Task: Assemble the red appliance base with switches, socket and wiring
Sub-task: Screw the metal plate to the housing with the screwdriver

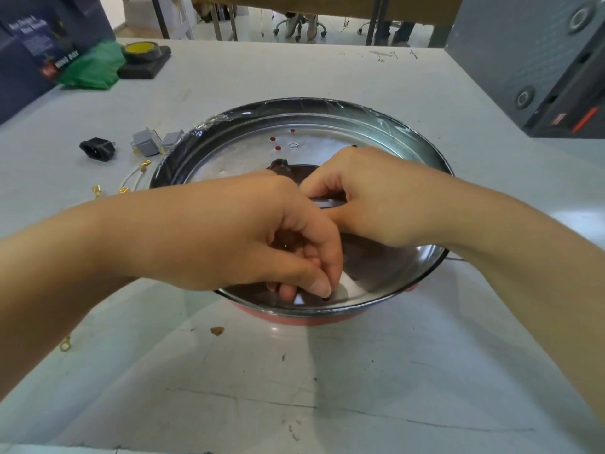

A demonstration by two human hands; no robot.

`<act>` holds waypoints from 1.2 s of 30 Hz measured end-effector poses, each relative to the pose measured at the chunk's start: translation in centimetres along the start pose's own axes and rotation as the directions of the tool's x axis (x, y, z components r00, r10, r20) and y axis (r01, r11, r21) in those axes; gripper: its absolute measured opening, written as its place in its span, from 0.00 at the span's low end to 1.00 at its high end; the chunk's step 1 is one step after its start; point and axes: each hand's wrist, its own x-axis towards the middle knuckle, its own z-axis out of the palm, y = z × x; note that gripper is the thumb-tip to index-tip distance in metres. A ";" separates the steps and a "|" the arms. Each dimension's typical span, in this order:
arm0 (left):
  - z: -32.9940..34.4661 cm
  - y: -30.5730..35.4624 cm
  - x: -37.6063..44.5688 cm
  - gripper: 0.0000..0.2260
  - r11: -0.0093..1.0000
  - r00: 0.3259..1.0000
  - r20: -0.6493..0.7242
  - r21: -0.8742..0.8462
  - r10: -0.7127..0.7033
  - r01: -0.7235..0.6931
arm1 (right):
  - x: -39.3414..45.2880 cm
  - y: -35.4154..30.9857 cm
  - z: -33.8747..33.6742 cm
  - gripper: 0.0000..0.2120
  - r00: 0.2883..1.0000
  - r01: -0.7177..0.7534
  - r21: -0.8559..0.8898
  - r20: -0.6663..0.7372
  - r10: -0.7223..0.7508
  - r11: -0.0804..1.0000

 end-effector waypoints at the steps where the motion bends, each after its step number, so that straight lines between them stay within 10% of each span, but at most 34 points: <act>1: 0.0 0.0 0.0 0.01 1.000 1.000 -0.003 -0.008 -0.010 0.009 | 0.0 0.0 0.0 0.07 1.000 0.001 0.000 0.000 -0.001 1.000; 30: 0.7 1.4 0.2 0.04 0.981 0.987 -0.076 0.123 -0.138 0.147 | 0.2 -0.1 -0.1 0.23 1.000 -0.016 0.012 0.012 0.015 1.000; 36: 0.6 1.8 0.4 0.03 0.966 0.985 -0.061 0.192 -0.161 0.170 | 0.1 -0.1 0.0 0.11 1.000 0.018 0.007 0.024 -0.018 1.000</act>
